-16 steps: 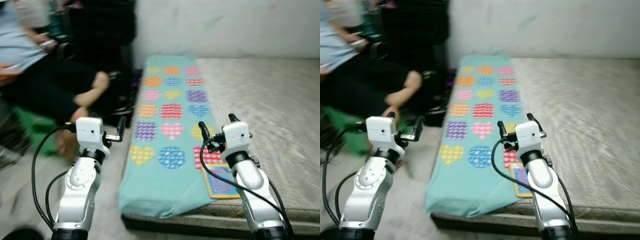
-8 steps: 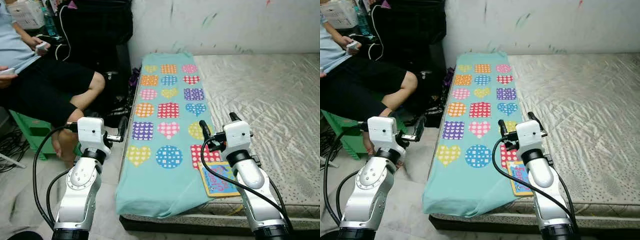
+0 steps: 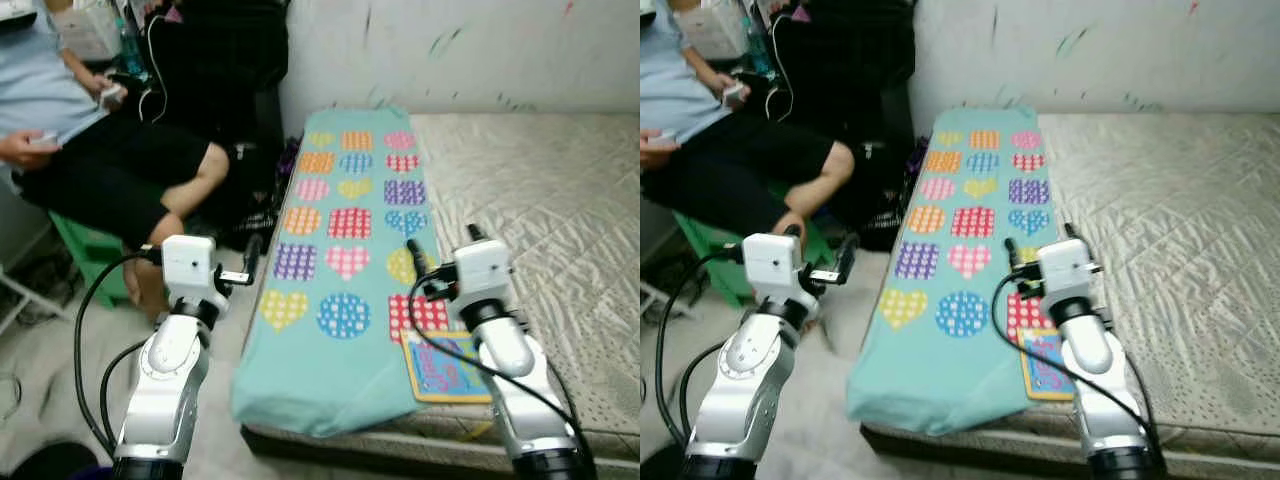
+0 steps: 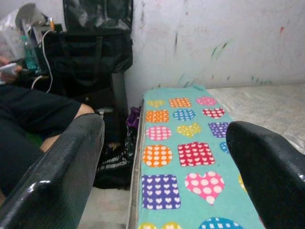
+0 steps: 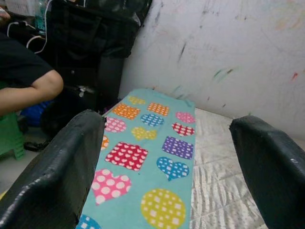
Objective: Clean up the room
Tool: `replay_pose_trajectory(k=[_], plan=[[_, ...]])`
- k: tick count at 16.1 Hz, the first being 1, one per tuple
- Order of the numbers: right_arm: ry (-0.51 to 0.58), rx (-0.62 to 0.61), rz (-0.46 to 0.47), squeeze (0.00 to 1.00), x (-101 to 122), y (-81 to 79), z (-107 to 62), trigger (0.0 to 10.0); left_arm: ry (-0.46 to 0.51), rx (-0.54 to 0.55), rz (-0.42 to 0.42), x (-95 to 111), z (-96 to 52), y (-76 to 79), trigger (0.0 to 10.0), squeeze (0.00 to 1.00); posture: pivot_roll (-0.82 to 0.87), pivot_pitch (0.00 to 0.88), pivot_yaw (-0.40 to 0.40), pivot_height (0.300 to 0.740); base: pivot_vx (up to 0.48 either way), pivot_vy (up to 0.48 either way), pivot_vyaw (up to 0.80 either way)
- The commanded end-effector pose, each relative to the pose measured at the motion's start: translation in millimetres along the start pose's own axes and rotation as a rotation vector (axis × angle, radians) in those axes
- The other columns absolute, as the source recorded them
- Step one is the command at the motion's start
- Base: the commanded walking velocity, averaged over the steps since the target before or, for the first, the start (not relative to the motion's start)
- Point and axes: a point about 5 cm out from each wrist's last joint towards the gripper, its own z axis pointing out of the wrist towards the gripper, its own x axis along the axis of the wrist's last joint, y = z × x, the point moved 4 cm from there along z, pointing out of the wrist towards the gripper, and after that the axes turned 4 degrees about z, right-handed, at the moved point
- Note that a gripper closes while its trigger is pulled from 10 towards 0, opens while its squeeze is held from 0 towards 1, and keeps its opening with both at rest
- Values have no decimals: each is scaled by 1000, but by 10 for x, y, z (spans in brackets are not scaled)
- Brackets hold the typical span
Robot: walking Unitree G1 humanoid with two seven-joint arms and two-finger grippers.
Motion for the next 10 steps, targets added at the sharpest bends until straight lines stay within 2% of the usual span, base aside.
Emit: replay_pose_trajectory(k=[1, 5, 10], plan=[[6, 15, 14, 0, 24, -47, 20, 10000, -10, 13, 7, -19, -4, -58, 10000, 0, -98, 0, 49, 740, 0, 0, 0], [4, 20, 17, 0, 24, -47, 26, 10000, -4, 18, -18, -20, -9, -56, 10000, 0, -98, 0, 43, 740, 0, 0, 0], [6, 19, 20, 0, 28, -46, 32, 10000, 35, -34, -42, 40, -23, -1, 10000, 0, -100, 0, 44, 740, 0, 0, 0]])
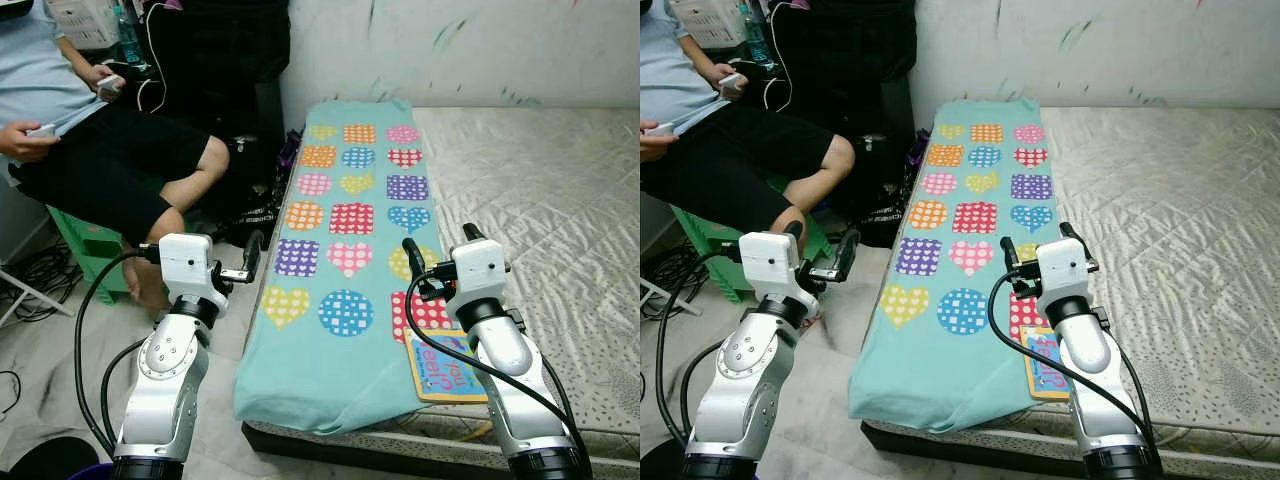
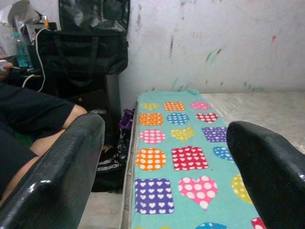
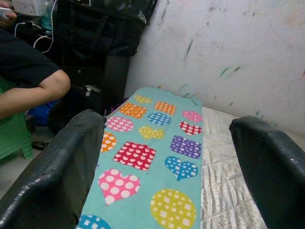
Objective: Clean up the room
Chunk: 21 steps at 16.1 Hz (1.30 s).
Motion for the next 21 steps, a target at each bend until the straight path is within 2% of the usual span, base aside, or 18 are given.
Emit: replay_pose_trajectory(k=[1, 6, 10, 13, 21], plan=[[8, 10, 10, 0, 32, -24, 29, 10000, 10, -7, -1, 13, -21, -21, 10000, 0, -100, 0, 45, 740, 0, 0, 0], [9, 9, 10, 0, 33, -26, 31, 10000, 7, -13, 0, 5, -21, -20, 10000, 0, -100, 0, 47, 740, 0, 0, 0], [10, 8, 15, 0, 36, -24, 30, 10000, -20, 24, 3, -36, -13, -65, 10000, 0, -99, 0, 45, 740, 0, 0, 0], [9, 11, 1, 0, 36, -31, 29, 10000, -16, 6, 19, -30, -9, -38, 10000, 0, -101, 0, 48, 740, 0, 0, 0], [6, 14, 3, 0, 26, -29, 30, 10000, -14, 3, 21, -30, -14, -23, 10000, 0, -101, 0, 45, 740, 0, -331, 0]])
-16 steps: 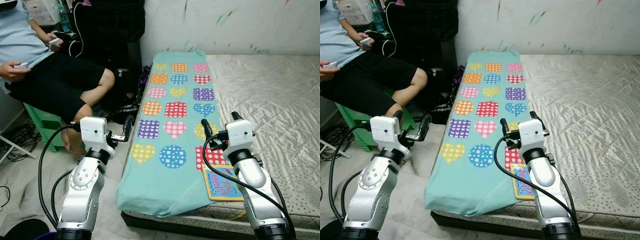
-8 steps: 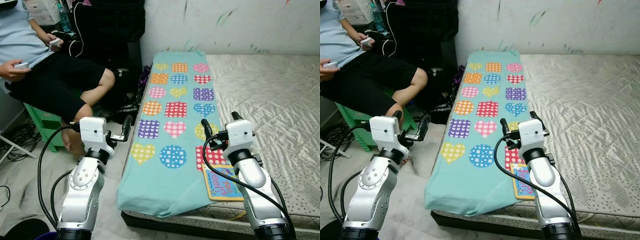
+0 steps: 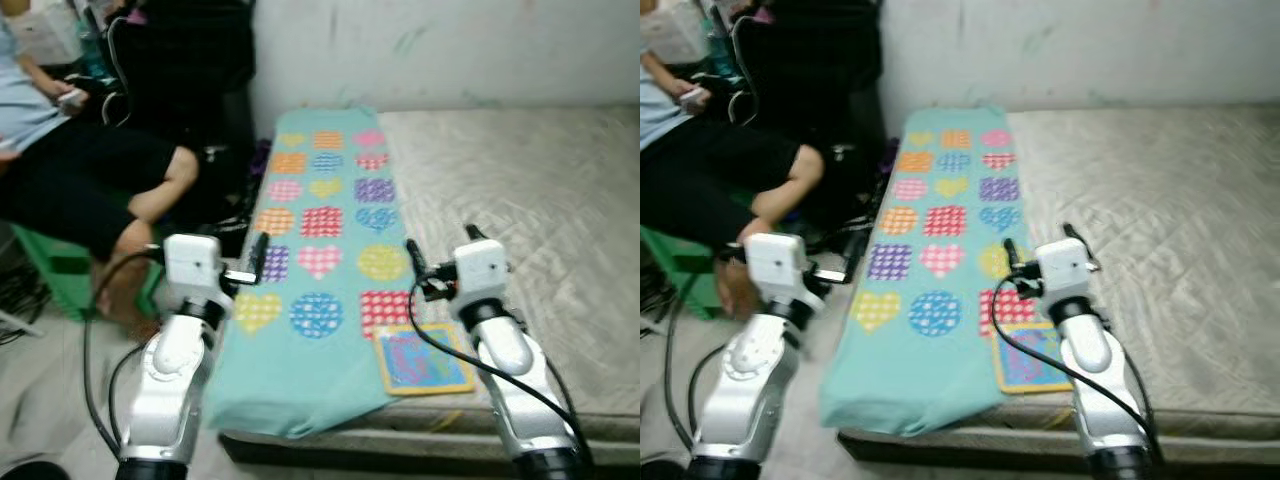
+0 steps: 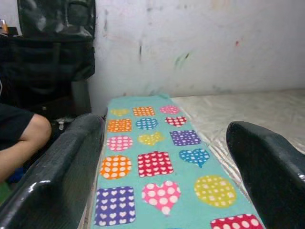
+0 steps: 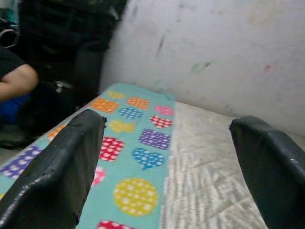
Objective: Clean up the room
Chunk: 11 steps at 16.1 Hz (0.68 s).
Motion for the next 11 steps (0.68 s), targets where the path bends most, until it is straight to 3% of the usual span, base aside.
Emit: replay_pose_trajectory(k=[1, 11], plan=[[14, 27, 11, 0, 44, -77, 34, 10000, -13, 25, 25, -20, -22, -109, 10000, 0, -101, 0, 45, 740, 0, -337, 0], [13, 27, 10, 0, 35, -82, 30, 10000, -13, 20, 26, -19, -23, -96, 10000, 0, -99, 0, 47, 740, 0, -332, 0]])
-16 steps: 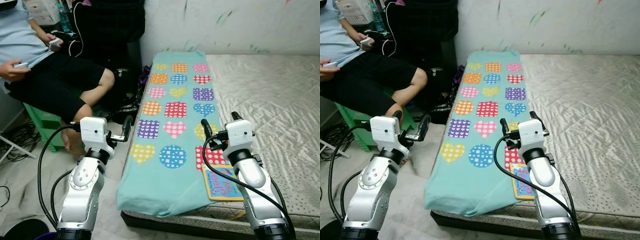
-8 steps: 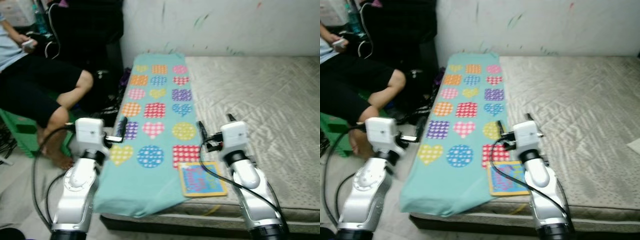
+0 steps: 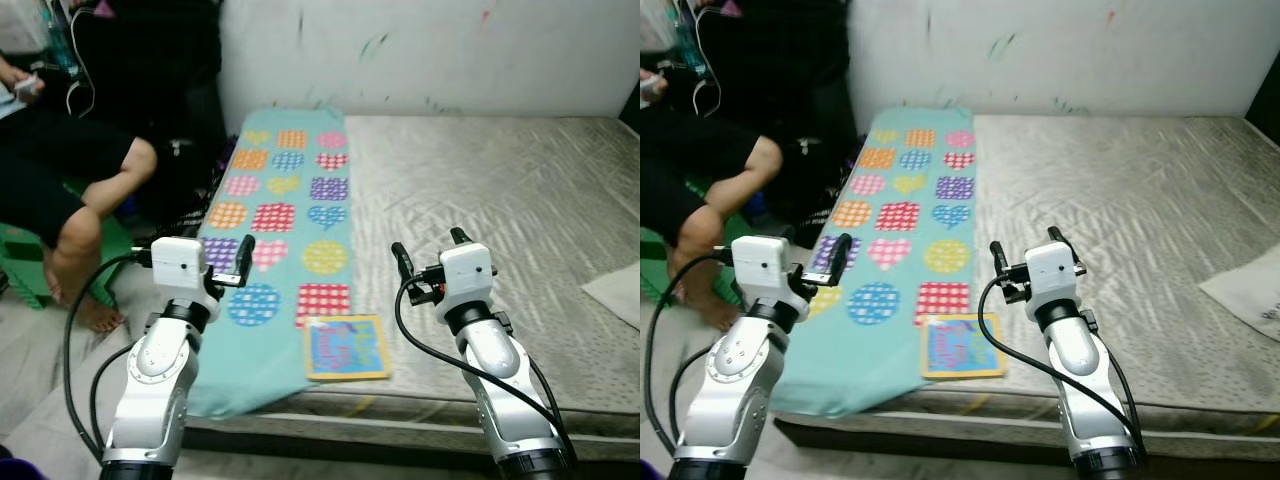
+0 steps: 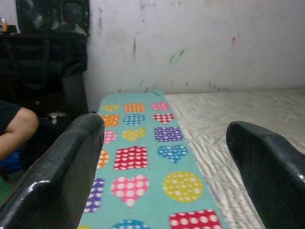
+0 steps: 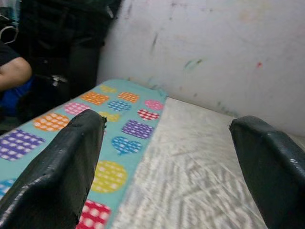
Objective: Clean up the room
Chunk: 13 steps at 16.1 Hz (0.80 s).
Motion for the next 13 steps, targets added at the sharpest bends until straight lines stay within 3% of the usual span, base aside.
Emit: replay_pose_trajectory(k=[1, 6, 13], plan=[[11, -8, -6, 0, 35, 54, 3, 10000, 8, -16, 3, 26, 17, 56, 10000, 0, -99, 0, 47, 740, 0, -326, 0], [10, -10, -4, 0, 32, 62, 24, 10000, 14, -9, -1, 40, 26, 49, 10000, 0, -94, 0, 38, 740, 0, -327, 0], [10, -18, -3, 0, 34, 94, 24, 10000, 52, -51, -58, 89, 15, 98, 10000, 0, -100, 0, 38, 740, 0, 0, 0]])
